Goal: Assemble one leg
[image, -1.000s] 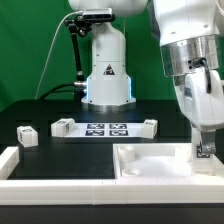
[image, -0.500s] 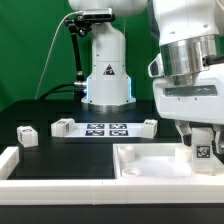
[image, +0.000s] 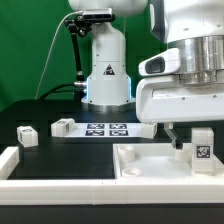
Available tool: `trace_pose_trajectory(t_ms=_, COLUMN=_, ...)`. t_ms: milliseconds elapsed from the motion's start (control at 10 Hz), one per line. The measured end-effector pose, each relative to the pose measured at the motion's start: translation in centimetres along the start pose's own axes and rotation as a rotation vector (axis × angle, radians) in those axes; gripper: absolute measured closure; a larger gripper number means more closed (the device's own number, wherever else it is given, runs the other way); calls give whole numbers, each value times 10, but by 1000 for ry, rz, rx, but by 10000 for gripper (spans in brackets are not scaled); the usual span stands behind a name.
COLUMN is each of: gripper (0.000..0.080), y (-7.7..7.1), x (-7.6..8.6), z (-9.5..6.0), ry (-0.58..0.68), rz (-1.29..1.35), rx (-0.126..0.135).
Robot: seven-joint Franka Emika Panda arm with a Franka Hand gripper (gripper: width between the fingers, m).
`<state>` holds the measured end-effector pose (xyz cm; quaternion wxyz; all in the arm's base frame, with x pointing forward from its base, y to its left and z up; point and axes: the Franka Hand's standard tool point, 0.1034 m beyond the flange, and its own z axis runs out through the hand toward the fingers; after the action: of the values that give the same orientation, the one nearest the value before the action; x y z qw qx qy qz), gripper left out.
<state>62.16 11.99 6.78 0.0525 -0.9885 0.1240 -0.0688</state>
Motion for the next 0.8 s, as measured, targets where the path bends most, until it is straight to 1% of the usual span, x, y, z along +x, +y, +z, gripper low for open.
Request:
trace_pose_trajectory(t_ms=200, gripper=150, y=1, x=0, z=1, ry=5, rz=-288, rx=-24)
trace_pose_trajectory(t_ms=300, gripper=150, y=1, x=1, z=1, ry=5, rz=-300, rx=-23)
trace_pose_trajectory(t_ms=400, gripper=177, y=1, x=1, z=1, ry=5, rz=-289, rx=-23)
trace_pose_trajectory(t_ms=500, gripper=177, y=1, x=1, z=1, ry=5, rz=-289, rx=-23)
trace_pose_trajectory(t_ms=600, gripper=382, y=1, x=1, z=1, ry=5, rz=-289, rx=-23)
trace_pose_trajectory(t_ms=700, gripper=382, y=1, x=0, z=1, ry=5, rz=-262, rx=-23)
trace_pose_trajectory(t_ms=800, gripper=511, y=1, x=1, z=1, ry=5, rz=-235, rx=-23)
